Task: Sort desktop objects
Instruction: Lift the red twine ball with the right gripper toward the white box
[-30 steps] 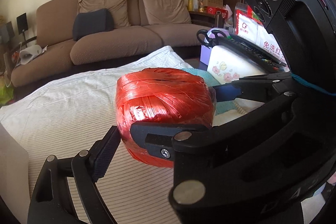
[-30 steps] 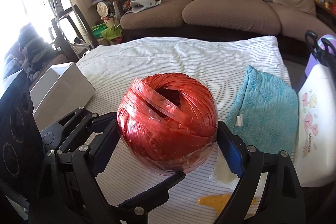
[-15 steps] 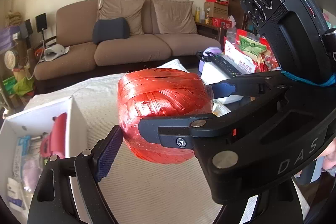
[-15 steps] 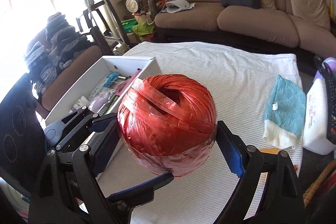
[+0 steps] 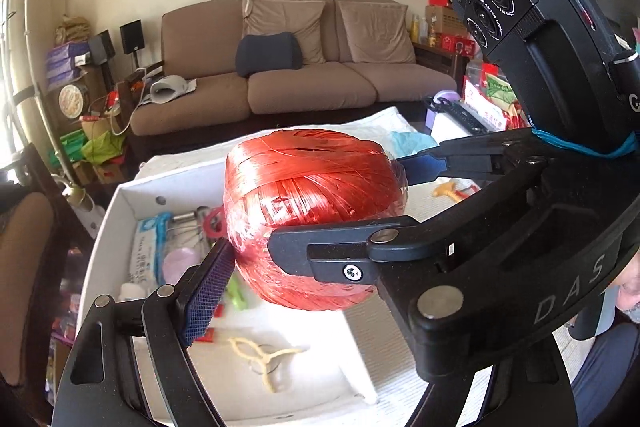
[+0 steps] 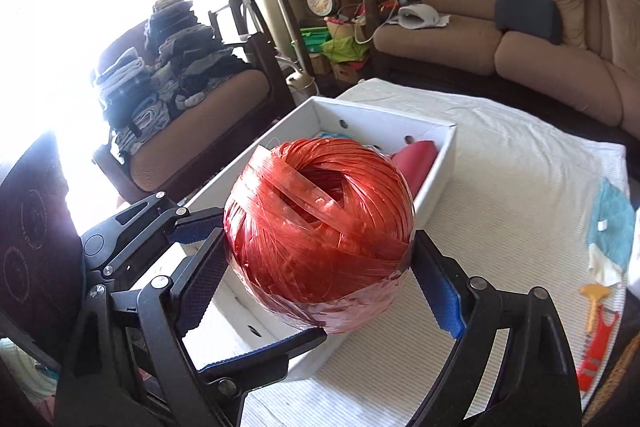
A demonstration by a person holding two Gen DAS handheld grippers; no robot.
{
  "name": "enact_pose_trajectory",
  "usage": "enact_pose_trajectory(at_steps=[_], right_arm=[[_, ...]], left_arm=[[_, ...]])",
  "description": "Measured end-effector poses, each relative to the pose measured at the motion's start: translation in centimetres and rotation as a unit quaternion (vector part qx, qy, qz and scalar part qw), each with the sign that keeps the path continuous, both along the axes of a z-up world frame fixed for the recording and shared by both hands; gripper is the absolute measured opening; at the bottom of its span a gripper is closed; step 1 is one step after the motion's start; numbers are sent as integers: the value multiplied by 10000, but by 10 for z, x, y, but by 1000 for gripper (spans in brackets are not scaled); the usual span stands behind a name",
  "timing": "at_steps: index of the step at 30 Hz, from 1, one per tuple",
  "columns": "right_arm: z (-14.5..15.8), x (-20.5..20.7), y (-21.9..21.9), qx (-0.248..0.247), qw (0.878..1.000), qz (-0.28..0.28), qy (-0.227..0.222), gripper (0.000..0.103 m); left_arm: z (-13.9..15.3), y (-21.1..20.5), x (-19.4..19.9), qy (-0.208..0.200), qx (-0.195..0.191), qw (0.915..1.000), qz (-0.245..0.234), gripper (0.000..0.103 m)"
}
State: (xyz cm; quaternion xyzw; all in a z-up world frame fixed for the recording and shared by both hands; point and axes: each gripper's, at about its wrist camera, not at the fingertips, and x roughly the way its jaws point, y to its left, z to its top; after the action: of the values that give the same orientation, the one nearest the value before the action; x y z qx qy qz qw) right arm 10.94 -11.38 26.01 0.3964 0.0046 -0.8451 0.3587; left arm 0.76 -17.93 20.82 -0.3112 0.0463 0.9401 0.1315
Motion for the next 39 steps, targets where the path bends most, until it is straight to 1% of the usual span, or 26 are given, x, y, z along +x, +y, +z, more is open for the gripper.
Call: enact_pose_trajectory(at_steps=[2, 4, 7, 10, 13, 16, 19, 21, 25, 27, 29, 31, 35, 36, 38, 39], right_arm=[[-9, 1, -20, -118, 9998, 86, -165, 88], [-22, -2, -41, -150, 9992, 150, -340, 88], [-46, -7, -72, -19, 9984, 221, -524, 88], [-73, -11, -99, 65, 9970, 238, -736, 88], [-96, -20, -115, 36, 9947, 242, -998, 88], [-120, -32, -125, -71, 9890, 211, -1463, 88], [-149, -42, -132, -111, 9796, 134, -2003, 88], [-169, -48, -135, -231, 9713, 52, -2367, 88], [-198, -58, -138, -553, 9525, -45, -2995, 88], [-206, -64, -140, -577, 9454, -17, -3209, 88], [-214, -70, -145, -539, 9373, 134, -3441, 88], [-220, -77, -150, -440, 9315, 254, -3602, 88], [-222, -85, -166, -189, 9236, 520, -3793, 88], [-223, -86, -170, -141, 9201, 572, -3872, 88], [-227, -86, -180, -66, 9088, 745, -4105, 89], [-228, -86, -185, -20, 9044, 828, -4186, 90]], left_arm=[[-5, -21, 4, -112, 15, 9999, 70, 84], [-15, -42, 2, -308, 82, 9995, 62, 84], [-37, -74, -1, -559, 132, 9983, 85, 83], [-55, -93, -4, -752, 84, 9970, 182, 83], [-70, -110, -8, -946, 164, 9951, 232, 83], [-81, -125, -5, -1069, 194, 9939, 208, 83], [-87, -132, -3, -1140, 182, 9931, 180, 83], [-90, -135, -2, -1145, 124, 9931, 204, 83], [-88, -150, 3, -1096, 316, 9932, 230, 83], [-85, -161, 4, -1063, 380, 9932, 277, 83], [-84, -172, 4, -1080, 431, 9927, 317, 83], [-83, -182, 3, -1140, 443, 9922, 248, 83], [-87, -186, -3, -1377, 76, 9903, 160, 83], [-87, -187, -3, -1411, 23, 9899, 115, 83], [-88, -188, -4, -1444, -55, 9895, 71, 83], [-88, -192, -5, -1447, -32, 9895, 53, 83]])
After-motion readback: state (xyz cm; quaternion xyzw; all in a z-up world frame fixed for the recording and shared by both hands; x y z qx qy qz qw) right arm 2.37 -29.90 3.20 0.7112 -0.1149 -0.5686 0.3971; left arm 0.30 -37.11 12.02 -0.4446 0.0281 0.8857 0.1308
